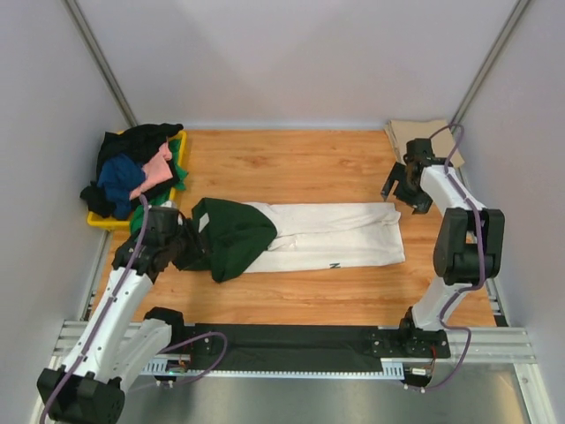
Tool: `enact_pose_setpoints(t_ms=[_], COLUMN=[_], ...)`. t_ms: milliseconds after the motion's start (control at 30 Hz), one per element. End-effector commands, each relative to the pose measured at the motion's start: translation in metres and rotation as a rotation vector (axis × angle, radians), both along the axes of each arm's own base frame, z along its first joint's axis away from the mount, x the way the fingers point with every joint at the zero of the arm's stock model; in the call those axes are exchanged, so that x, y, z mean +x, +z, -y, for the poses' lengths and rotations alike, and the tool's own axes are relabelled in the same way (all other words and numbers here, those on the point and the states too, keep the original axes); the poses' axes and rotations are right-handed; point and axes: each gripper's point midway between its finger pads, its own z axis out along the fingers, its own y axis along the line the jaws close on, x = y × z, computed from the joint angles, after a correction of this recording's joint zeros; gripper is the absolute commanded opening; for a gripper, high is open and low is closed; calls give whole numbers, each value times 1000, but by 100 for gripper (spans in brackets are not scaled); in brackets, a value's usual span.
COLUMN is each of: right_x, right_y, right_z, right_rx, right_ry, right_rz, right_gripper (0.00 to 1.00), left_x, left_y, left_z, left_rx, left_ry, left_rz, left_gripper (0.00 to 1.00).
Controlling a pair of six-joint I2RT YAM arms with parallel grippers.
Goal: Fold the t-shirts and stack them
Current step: Fold the tshirt
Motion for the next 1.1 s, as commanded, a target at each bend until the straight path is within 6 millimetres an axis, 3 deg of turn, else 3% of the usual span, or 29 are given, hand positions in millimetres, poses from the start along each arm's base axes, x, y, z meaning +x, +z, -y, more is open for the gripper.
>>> enact_pose_setpoints(t_ms=[0,67,133,167,233,300,400,500,533,600,633,700,733,767,800,833,867,900,933,967,1000,1033,1067], right_x=[3,3,7,6,6,2,-9,-17,-22,-33,-36,-59,-63,-86,-96,-100,-113,-141,-148,-166,-182,-190,-214], right_y=[44,59,64,60,50,25,-21,-45,-54,-69,-73,-88,-92,-101,-103,-101,-101,-110,-109,-98,-95,-76,-65], right_z=[7,-6,-36,-56,-76,-98,-116,-122,-123,-127,-130,-141,-147,-153,-162,-171,-186,-189,-199,-224,-235,-250,-272], right_rx=[-38,-20,28,42,67,109,176,208,214,222,226,257,273,291,327,354,387,404,425,447,467,479,461], right_ry=[-53,-27,58,112,176,224,253,256,248,251,247,243,245,223,227,234,208,198,189,247,221,262,354], right_rz=[121,170,199,188,165,106,15,-39,-59,-101,-106,-156,-152,-195,-208,-178,-189,-235,-219,-198,-208,-171,-173], right_gripper=[93,92,91,90,88,85,83,80,79,79,79,78,78,77,77,77,77,77,77,76,76,76,77], left_x=[-15,-13,-2,2,21,41,71,94,98,115,117,137,141,164,174,202,218,227,237,281,291,342,356], left_y=[8,5,1,-1,-7,-7,-30,-44,-66,-73,-95,-99,-116,-109,-110,-109,-108,-109,-130,-99,-97,-74,-60], left_z=[2,-6,-3,2,9,15,21,29,30,34,35,39,39,41,42,48,50,53,57,74,83,106,132], left_rx=[-30,1,-9,-27,-45,-60,-46,-41,-19,-7,9,17,32,42,54,56,64,72,85,54,58,33,52], left_ry=[-7,23,16,6,-1,-7,-7,-16,-18,-16,-17,-15,-12,-1,2,-1,-3,-9,-19,-45,-74,-124,-244], left_rz=[31,61,89,90,98,127,71,49,-16,-40,-105,-114,-159,-128,-134,-118,-113,-137,-182,-86,-99,5,54], left_gripper=[55,55,55,55,54,52,50,49,48,46,45,44,43,43,43,43,43,43,43,42,43,43,43])
